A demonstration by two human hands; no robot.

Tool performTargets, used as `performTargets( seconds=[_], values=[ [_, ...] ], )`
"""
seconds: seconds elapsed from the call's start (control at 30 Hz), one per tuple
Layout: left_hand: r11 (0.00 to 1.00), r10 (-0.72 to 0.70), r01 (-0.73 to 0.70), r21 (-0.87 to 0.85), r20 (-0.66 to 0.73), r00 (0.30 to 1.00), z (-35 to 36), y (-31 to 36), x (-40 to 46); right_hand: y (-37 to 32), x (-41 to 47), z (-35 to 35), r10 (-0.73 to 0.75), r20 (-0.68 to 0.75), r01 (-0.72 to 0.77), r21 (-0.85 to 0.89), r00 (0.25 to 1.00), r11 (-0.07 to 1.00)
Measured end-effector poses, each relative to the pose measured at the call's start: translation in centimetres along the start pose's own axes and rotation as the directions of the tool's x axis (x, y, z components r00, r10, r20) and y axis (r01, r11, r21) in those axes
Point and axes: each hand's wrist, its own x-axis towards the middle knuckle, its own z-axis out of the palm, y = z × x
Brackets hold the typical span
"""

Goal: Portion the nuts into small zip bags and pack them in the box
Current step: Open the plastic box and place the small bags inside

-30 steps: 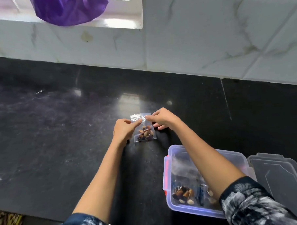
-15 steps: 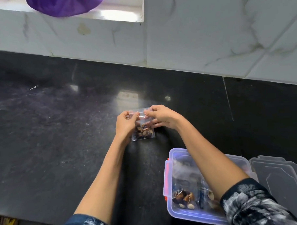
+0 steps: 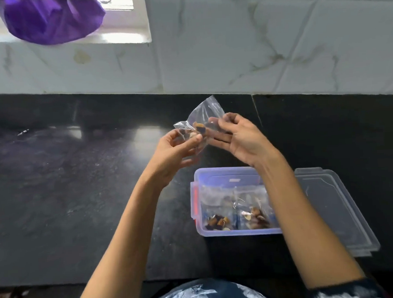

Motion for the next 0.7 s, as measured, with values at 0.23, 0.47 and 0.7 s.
performTargets(
  seconds=[0.23,0.47,0.7],
  values=[
    [0.932,-0.073,0.046,0.359,0.064,0.995,3.8,-1.7,-3.2,0.8,-7.2,-5.8,0.015,-0.228,-0.133,-0.516,0.974,0.846],
    [0.623,-0.072,0.149,0.768,-0.133,0.988,6.4,-5.5,-3.0,4.1,-8.5,-6.6,-0.085,-0.332,-0.248,-0.831,0.94,0.497],
    [0.387,0.026,0.151,0.91,-0.174,0.984,8.9,-6.8,-4.0,7.6,-7.3,-6.2,-0.244,-0.352,-0.289,-0.921,0.904,0.26]
  ],
)
